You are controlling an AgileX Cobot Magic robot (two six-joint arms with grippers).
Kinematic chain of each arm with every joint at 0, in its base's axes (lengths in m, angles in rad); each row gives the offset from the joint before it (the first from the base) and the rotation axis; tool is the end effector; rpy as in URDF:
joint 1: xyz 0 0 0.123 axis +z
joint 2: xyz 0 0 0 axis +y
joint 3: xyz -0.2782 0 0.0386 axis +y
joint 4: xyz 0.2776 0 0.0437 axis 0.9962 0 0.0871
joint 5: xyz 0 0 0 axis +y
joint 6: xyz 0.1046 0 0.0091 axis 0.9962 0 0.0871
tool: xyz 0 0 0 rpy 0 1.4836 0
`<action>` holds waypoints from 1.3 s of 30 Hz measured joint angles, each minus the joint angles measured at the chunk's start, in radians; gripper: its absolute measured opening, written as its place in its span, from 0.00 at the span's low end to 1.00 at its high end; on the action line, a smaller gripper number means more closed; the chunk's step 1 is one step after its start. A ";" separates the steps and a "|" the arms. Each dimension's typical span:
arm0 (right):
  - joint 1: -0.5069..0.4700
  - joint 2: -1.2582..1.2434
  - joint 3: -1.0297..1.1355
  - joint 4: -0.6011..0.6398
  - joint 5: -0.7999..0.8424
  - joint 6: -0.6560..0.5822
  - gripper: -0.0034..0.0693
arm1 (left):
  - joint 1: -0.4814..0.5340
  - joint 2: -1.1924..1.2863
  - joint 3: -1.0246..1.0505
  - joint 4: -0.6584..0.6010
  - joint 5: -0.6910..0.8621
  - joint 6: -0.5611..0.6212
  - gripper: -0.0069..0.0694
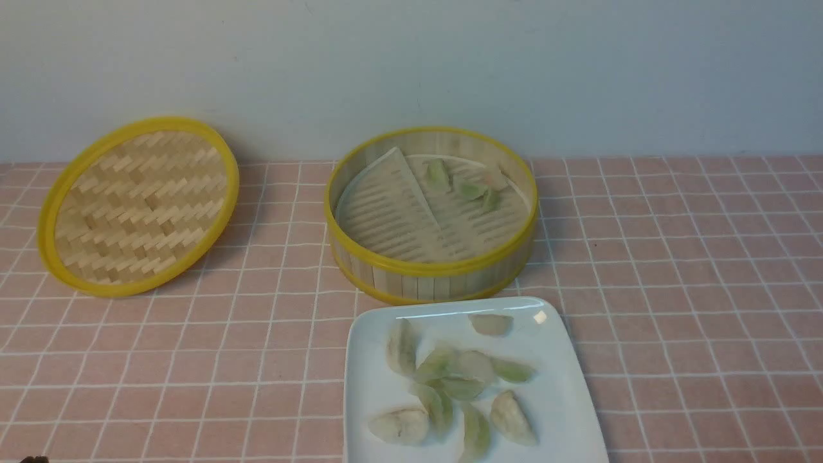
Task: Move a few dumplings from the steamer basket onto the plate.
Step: Use the right arm to grab a dumpling from inside the steamer
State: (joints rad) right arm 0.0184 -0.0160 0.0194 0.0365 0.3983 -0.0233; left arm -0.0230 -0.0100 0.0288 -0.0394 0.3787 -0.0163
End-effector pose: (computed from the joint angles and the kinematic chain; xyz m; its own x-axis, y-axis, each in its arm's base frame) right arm 0.0988 0.0033 0.1674 -0.3094 0.0047 -0.9509 -0.0287 0.9995 0.0142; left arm 0.0997 -0.0038 0.1652 -0.3065 -0.0458 -0.9508 0.0207 0.9983 -0.0548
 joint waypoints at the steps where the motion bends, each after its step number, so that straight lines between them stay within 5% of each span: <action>1: 0.000 0.000 0.000 0.000 0.000 0.000 0.03 | 0.000 0.000 0.000 0.000 0.000 0.000 0.08; 28: 0.000 0.000 0.002 0.013 -0.016 0.008 0.03 | 0.000 0.000 0.000 0.000 0.000 0.000 0.08; 36: 0.012 0.000 0.010 0.507 -0.339 0.161 0.03 | 0.000 0.000 0.000 0.000 0.001 0.000 0.08; 39: 0.012 0.000 0.010 0.596 -0.436 0.148 0.03 | 0.000 0.000 0.000 0.000 0.001 0.000 0.08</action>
State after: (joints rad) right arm 0.0303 -0.0160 0.0299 0.6327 -0.0373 0.1244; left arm -0.0230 -0.0100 0.0288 -0.0394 0.3796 -0.0163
